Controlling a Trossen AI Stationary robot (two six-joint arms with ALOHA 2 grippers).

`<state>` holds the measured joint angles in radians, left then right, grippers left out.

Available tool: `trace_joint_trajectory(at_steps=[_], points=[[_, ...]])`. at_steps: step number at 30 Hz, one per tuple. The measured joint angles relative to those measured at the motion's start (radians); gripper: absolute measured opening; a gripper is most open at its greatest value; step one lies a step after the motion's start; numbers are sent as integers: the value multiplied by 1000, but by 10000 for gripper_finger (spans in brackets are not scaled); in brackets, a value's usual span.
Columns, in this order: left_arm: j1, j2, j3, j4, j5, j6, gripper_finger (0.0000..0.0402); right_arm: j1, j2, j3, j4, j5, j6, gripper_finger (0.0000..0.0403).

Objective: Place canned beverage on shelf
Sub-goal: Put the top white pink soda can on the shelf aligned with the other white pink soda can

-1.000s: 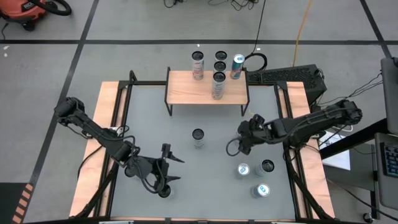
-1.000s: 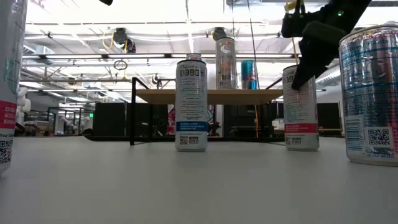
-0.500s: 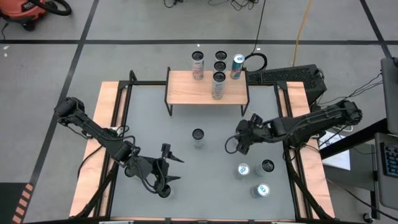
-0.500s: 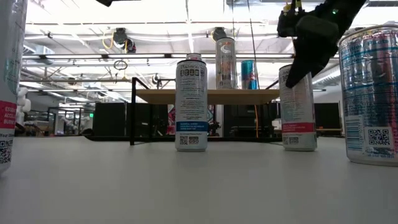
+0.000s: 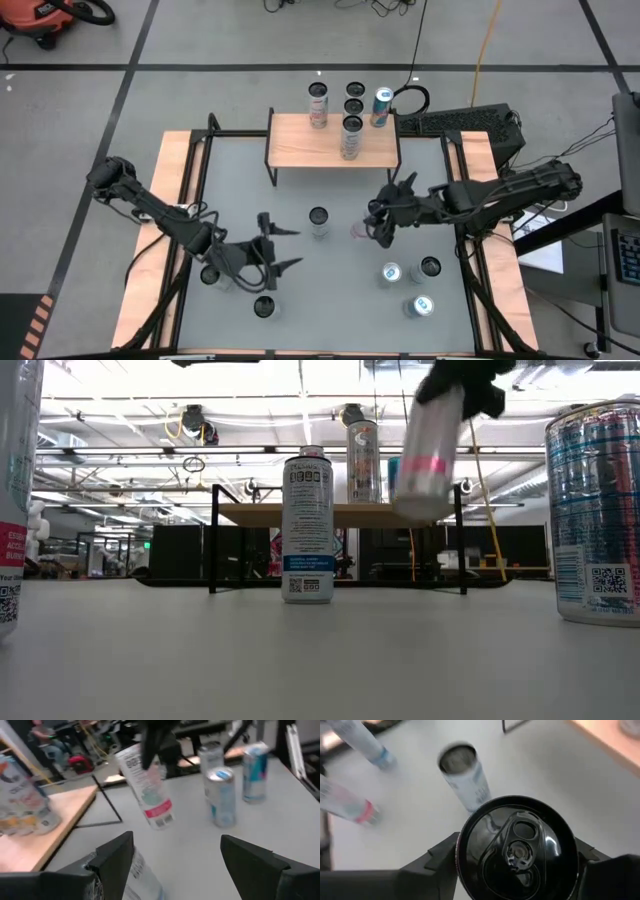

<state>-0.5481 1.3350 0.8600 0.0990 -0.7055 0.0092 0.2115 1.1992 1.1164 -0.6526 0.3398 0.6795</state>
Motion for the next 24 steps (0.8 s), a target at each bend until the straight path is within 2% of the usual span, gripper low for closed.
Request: trace_joint_trajectory(at_steps=[12, 24], points=[[77, 0, 0, 174, -1, 54, 299, 7, 0, 40, 192, 0, -94, 209], [140, 0, 0, 177, 1, 27, 300, 7, 28, 40, 425, 23, -275, 209]])
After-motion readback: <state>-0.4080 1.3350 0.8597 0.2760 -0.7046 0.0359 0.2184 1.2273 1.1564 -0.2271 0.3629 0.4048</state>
